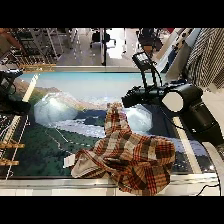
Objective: Fold the clothes and pants, and hang the long-sleeved shirts on hangers.
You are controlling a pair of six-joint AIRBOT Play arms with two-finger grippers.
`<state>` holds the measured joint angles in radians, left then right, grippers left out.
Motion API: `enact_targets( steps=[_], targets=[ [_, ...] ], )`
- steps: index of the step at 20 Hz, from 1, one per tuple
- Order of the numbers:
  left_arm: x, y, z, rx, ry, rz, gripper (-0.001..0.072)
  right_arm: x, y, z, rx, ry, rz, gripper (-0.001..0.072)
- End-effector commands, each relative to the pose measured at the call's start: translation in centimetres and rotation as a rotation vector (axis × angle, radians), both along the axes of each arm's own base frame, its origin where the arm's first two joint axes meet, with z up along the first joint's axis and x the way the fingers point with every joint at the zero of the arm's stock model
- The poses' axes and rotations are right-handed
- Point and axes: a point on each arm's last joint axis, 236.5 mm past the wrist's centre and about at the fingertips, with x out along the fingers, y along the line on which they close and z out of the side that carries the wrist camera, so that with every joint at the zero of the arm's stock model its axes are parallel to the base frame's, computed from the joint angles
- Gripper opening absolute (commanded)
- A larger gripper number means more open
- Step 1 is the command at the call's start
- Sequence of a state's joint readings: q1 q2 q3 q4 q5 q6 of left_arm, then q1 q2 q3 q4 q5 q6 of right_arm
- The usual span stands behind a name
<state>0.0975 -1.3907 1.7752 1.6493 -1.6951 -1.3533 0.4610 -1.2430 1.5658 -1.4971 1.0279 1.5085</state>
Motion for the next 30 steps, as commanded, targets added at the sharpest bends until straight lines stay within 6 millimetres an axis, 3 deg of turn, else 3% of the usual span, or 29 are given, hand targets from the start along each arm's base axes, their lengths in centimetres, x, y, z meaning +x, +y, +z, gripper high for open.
enact_targets(
  steps=[1,13,14,17,19,21,23,26,28,29,30],
  targets=[
    [0.0,0.1,0.0,0.0,0.0,0.001,0.0241,0.0,0.1,0.1,0.001,-0.001,0.001,0.0028],
    [0.0,0.1,0.0,0.0,0.0,0.001,0.0241,0.0,0.1,0.0,0.001,0.0,0.001,0.0028],
    [0.2,0.1,0.0,0.002,-0.008,0.0,0.0241,0.0,0.1,0.1,0.002,-0.001,0.0,0.0027],
    [3.4,0.3,1.2,0.007,-0.155,0.013,0.024,-0.1,0.2,0.1,0.008,0.003,0.004,0.0027],
    [3.7,0.3,1.3,0.004,-0.17,0.023,0.0241,-0.2,0.4,0.1,0.019,0.008,0.007,0.0028],
    [3.9,-1.3,1.2,-0.095,-0.184,0.109,0.0241,-0.3,0.5,0.1,0.021,0.01,0.009,0.0032],
    [4.3,-2.9,1.4,-0.17,-0.199,0.119,0.0238,0.2,-1.0,-0.3,-0.049,-0.005,-0.014,0.0033],
    [3.1,-2.8,0.9,-0.175,-0.142,0.136,0.0239,1.3,-5.9,-0.9,-0.24,-0.037,-0.066,0.0031],
    [2.2,-2.3,0.5,-0.162,-0.105,0.148,0.024,1.4,-8.2,-0.7,-0.251,-0.021,-0.114,0.0045],
    [1.9,-2.4,0.4,-0.163,-0.09,0.148,0.0244,1.0,-9.0,-0.9,-0.248,0.008,-0.129,0.0179],
    [1.4,-2.5,0.2,-0.159,-0.067,0.128,0.0287,0.0,-9.4,-1.7,-0.245,0.065,-0.128,0.0427]
  ],
)
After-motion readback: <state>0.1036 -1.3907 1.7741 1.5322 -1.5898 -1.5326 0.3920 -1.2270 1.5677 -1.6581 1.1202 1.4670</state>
